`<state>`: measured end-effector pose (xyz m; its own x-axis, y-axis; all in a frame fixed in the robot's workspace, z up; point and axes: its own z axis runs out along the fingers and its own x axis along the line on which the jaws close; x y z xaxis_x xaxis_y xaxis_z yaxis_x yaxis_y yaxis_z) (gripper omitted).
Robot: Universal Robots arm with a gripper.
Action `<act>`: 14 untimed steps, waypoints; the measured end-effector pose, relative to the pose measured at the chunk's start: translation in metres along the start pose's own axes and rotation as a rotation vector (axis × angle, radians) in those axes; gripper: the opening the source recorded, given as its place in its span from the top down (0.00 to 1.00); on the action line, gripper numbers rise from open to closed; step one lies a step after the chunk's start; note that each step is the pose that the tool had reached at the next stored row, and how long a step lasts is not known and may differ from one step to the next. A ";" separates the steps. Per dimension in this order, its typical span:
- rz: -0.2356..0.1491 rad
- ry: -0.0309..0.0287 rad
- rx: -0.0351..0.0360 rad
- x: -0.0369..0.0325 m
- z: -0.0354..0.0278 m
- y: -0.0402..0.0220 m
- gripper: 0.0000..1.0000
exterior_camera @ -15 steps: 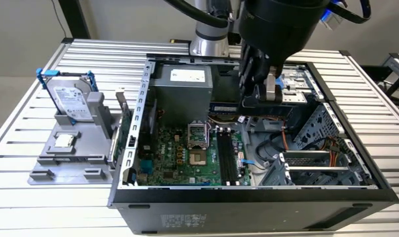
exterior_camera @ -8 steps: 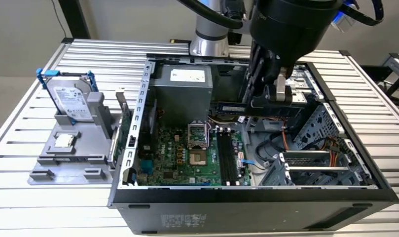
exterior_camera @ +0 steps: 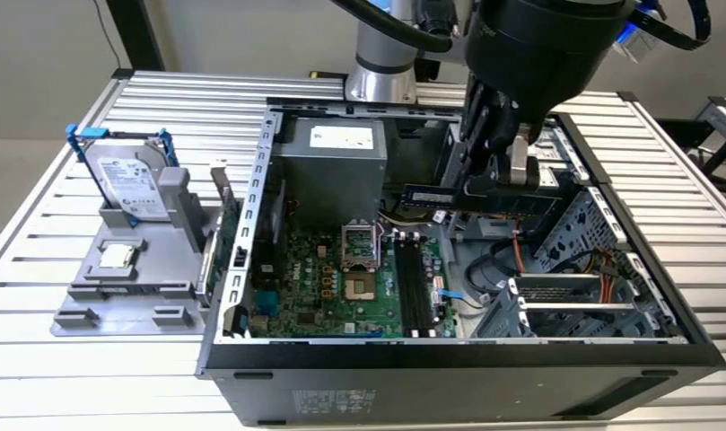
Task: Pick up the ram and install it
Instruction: 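Pick up the ram and move it above insertion slot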
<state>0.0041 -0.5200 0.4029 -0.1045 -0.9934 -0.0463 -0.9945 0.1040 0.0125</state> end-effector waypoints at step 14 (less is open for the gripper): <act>-0.002 0.0001 0.0000 -0.0173 0.0009 0.0018 1.00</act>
<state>0.0041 -0.5026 0.4029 -0.1022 -0.9937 -0.0463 -0.9947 0.1017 0.0124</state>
